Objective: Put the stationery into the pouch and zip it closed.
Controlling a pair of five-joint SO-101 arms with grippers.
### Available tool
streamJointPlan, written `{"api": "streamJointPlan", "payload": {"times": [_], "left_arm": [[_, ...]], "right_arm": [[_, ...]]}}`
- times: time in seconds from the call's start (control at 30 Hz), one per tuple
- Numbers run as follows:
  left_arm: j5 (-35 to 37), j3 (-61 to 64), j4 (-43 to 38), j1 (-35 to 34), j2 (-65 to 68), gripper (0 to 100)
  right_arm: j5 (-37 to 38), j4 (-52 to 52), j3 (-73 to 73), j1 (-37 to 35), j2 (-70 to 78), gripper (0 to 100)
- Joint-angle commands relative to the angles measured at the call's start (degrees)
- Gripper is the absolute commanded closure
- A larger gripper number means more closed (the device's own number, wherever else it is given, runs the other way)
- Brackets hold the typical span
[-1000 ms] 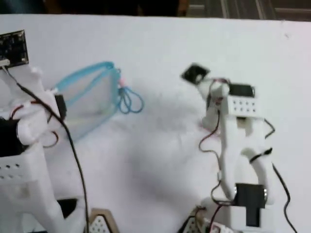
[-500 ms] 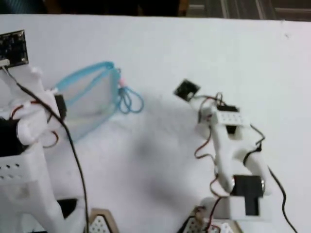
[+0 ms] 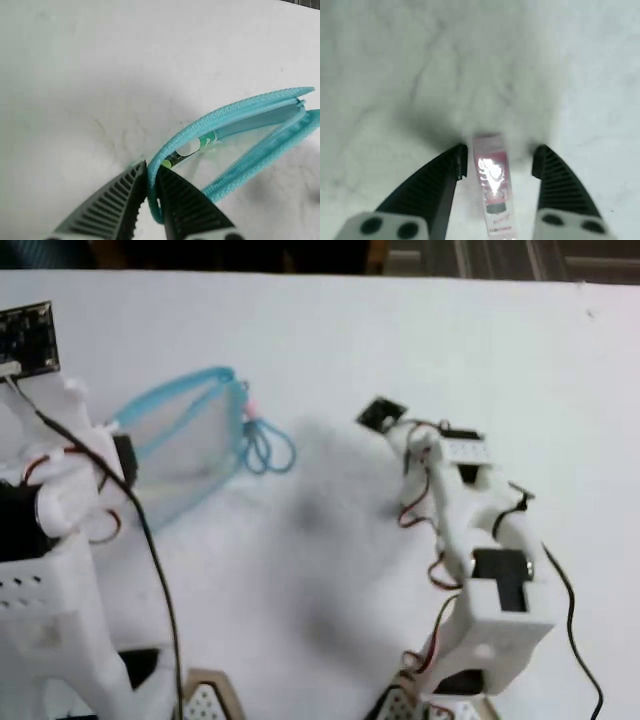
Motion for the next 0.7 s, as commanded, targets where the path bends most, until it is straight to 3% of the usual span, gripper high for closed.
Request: {"api": "streamJointPlan", "payload": {"times": [0.0, 0.1, 0.17, 0.37, 0.5, 0.67], "left_arm": [[0.0, -0.2, -0.6, -0.2, 1.5, 98], [0.0, -0.2, -0.6, -0.2, 1.5, 98], [0.0, -0.2, -0.6, -0.2, 1.5, 98], [0.0, -0.2, -0.6, -0.2, 1.5, 98], [0.0, -0.2, -0.6, -0.2, 1.5, 98], [0.0, -0.2, -0.6, -0.2, 1.5, 98]], "right_arm": [[-0.8, 0.0, -2.3, 0.7, 0.2, 99.2], [-0.9, -0.2, -2.3, 0.6, -1.9, 94.3], [-2.0, -0.1, -2.3, 0.6, -4.4, 96.9], [-13.0, 0.0, -2.4, -1.3, -18.5, 98.1], [-24.0, 3.1, -2.3, -7.2, -31.9, 98.1], [-45.1, 4.8, -2.3, -19.3, -46.9, 98.1]]}}
